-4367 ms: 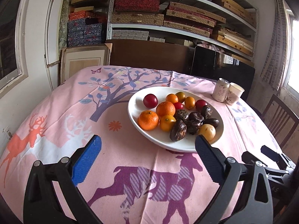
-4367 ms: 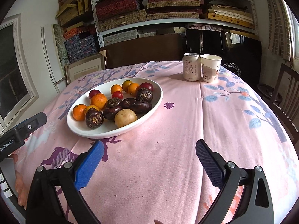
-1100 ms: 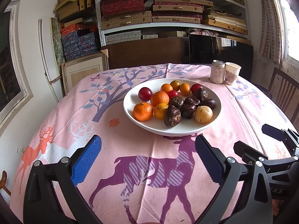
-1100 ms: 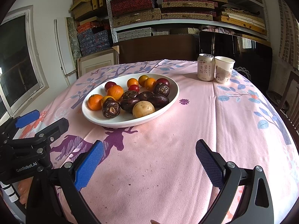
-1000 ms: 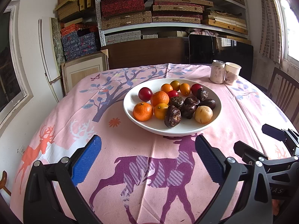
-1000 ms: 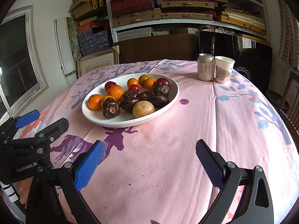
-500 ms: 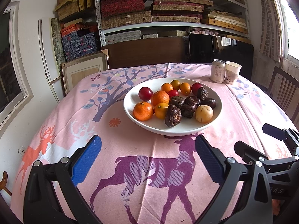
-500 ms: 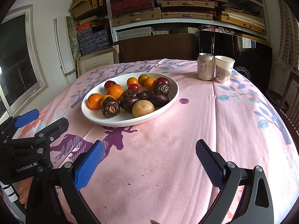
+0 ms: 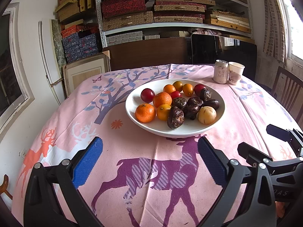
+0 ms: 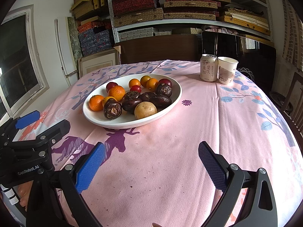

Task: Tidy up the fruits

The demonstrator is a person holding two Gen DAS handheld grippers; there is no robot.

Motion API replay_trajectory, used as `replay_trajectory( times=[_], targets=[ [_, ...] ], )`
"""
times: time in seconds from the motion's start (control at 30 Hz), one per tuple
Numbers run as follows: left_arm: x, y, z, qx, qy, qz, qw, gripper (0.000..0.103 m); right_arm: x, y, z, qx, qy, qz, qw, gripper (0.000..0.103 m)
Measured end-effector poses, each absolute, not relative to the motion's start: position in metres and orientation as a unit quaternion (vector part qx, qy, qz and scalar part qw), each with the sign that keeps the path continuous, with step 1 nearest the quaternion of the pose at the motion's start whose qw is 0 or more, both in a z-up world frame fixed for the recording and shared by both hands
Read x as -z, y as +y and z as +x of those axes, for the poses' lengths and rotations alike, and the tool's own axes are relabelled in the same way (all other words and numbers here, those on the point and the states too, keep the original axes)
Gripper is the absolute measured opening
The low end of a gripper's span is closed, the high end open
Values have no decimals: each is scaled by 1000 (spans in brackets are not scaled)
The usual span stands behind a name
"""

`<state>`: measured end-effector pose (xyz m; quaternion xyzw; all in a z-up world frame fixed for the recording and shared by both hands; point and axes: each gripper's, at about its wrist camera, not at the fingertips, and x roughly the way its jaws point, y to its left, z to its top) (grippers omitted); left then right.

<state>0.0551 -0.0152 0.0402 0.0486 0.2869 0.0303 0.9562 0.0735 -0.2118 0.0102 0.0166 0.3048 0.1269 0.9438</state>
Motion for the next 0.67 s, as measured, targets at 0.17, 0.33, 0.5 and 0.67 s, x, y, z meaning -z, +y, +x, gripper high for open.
replay_trajectory(
  times=[0.17,0.33,0.5,0.67],
  targets=[
    [-39,-12,52,-30,286,48,957,98,-10,-212,74,-126,305,17,944,99],
    [-39,-7,52,-30,283,49,957,98,-10,-212,74,-126,305,17,944,99],
    [-42,-8,53,-27,287,49,956,98,-10,-212,74,-126,305,16,944,99],
    [-43,-8,53,-26,288,50,956,98,-10,-212,74,-127,305,17,944,99]
  ],
)
